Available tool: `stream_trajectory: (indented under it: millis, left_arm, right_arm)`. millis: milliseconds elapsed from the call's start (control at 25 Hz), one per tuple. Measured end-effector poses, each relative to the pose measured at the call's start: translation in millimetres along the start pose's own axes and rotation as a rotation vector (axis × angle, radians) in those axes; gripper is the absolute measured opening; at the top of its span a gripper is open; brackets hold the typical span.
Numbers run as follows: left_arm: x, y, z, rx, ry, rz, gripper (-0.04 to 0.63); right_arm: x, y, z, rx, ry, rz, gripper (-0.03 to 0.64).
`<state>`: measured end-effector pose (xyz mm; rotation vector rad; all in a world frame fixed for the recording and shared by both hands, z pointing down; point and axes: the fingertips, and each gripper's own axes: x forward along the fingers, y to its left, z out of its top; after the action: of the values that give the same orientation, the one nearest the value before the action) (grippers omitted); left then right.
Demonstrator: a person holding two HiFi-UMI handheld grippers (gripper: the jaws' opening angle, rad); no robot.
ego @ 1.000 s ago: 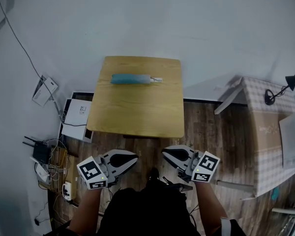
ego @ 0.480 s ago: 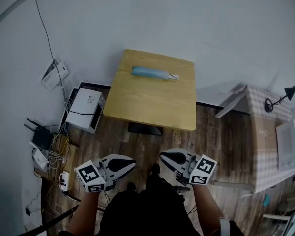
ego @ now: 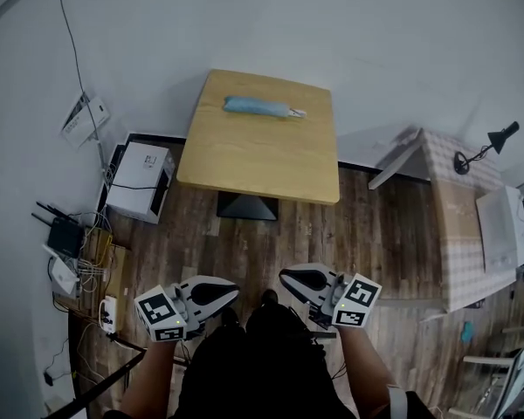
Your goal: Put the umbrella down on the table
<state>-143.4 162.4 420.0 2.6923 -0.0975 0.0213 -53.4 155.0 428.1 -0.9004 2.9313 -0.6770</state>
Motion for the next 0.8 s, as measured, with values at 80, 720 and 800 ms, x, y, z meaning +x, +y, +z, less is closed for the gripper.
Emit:
stream_trajectory:
  millis: [80, 720, 800]
  left_arm:
    - [5, -8, 0, 0.000, 0.006, -0.003, 0.008]
    - [109, -85, -14, 0.113, 0.124, -0.049, 0.008]
    - [124, -99, -23, 0.125, 0.148, -0.068, 0.008]
  right_arm:
    - [-9, 6, -2, -0.003, -0.001, -0.002, 0.020]
    - [-130, 7, 0, -0.012, -0.091, -0.005, 0.020]
    - [-147, 5, -3, -0.007, -0.094, -0.005, 0.020]
